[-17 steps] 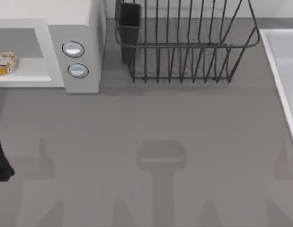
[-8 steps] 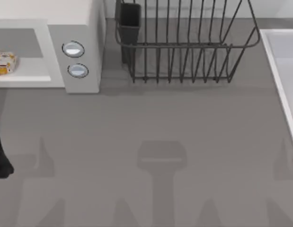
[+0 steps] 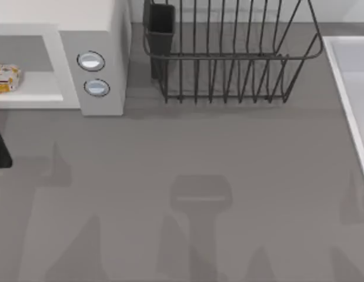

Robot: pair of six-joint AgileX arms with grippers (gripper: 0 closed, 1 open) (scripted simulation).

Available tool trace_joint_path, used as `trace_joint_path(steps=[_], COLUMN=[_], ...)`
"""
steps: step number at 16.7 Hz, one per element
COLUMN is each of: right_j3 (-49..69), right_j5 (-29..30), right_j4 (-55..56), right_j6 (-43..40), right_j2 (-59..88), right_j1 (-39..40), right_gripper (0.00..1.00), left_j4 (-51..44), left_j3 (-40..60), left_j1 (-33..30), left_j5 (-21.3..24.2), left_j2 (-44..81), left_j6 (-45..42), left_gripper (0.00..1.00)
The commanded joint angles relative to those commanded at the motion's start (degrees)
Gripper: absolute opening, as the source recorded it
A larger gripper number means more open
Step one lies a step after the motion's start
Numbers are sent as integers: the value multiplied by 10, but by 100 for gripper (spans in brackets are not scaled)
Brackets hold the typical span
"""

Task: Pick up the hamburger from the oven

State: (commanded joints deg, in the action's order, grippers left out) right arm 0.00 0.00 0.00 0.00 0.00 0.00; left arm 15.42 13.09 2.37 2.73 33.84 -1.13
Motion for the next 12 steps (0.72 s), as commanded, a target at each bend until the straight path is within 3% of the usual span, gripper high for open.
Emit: trace_joint_path(steps=[12], right_j3=[0], right_j5=[0], right_j4=[0], right_j6=[0], right_j2=[0], right_j1=[0], right_gripper=[100], left_j4=[321], left_j3=[271], left_j1=[48], left_j5=[57], left_j2=[692], left_j6=[-23], left_gripper=[100])
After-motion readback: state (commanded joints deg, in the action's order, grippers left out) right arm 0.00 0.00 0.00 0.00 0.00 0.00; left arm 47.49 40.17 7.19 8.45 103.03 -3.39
